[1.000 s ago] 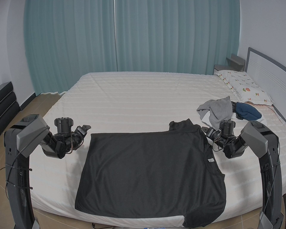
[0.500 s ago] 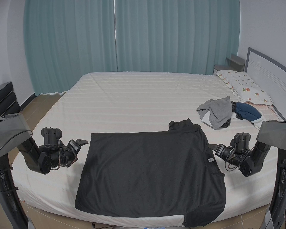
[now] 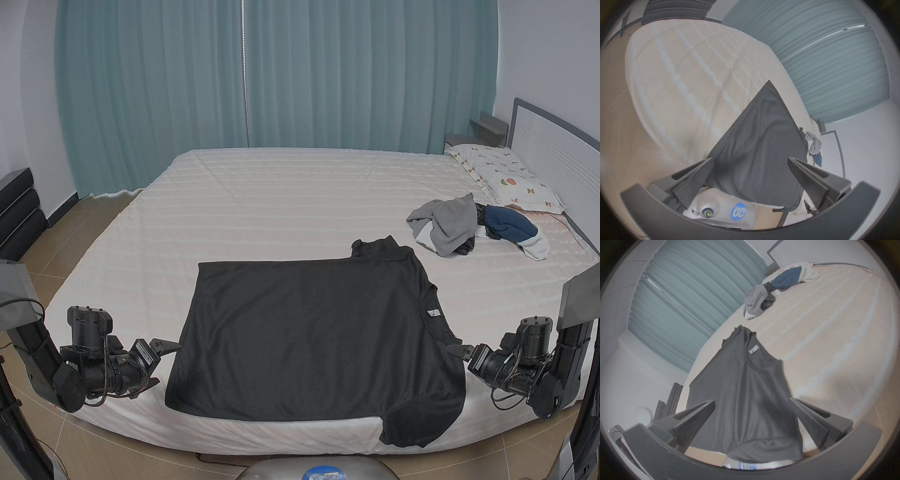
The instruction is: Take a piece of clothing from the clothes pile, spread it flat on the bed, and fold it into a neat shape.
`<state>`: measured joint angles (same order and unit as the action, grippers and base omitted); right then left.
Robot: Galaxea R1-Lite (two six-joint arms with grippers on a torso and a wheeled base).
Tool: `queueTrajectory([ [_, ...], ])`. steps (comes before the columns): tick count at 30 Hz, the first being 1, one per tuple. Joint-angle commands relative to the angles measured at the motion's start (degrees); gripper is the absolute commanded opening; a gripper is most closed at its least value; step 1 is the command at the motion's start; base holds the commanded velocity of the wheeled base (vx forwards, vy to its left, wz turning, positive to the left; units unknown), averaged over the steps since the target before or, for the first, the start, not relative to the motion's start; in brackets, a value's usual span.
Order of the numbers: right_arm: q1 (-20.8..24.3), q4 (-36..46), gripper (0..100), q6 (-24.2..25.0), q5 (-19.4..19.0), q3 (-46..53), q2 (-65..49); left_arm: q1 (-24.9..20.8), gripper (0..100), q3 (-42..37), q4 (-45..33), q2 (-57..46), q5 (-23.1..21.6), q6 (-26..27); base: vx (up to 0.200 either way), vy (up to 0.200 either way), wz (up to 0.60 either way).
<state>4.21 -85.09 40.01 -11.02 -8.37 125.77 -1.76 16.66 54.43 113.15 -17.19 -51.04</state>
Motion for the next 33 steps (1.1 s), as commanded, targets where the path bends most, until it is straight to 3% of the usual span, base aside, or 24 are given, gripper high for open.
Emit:
queueTrajectory([
  [1, 0.0, -0.1, 100, 0.1, -0.1, 0.9, 0.4, -1.1, 100, -0.9, 0.0, 1.5, 0.0, 0.8, 0.0, 0.0, 0.0],
  [9, 0.1, -0.6, 100, 0.1, -0.1, 0.9, 1.3, -1.8, 100, -2.1, 0.2, 6.3, 1.0, 9.9, 0.0, 0.0, 0.0],
  [15, 0.4, -1.7, 100, 0.1, -0.1, 1.1, 1.7, -1.4, 100, -0.9, 1.2, 7.4, -2.3, 17.0, 0.0, 0.0, 0.0],
  [20, 0.5, -1.7, 100, 0.1, -0.1, 1.1, 1.5, 0.3, 100, 3.1, 0.9, 10.2, -2.7, 19.2, 0.0, 0.0, 0.0],
  [25, 0.5, -1.7, 100, 0.1, -0.1, 1.1, 1.6, 1.5, 100, 3.6, 1.1, 13.2, -2.8, 26.1, 0.0, 0.0, 0.0],
  [33, 0.5, -1.8, 100, 0.2, -0.1, 1.0, 1.7, 1.0, 100, 3.8, 1.1, 13.6, -2.2, 27.0, 0.0, 0.0, 0.0],
])
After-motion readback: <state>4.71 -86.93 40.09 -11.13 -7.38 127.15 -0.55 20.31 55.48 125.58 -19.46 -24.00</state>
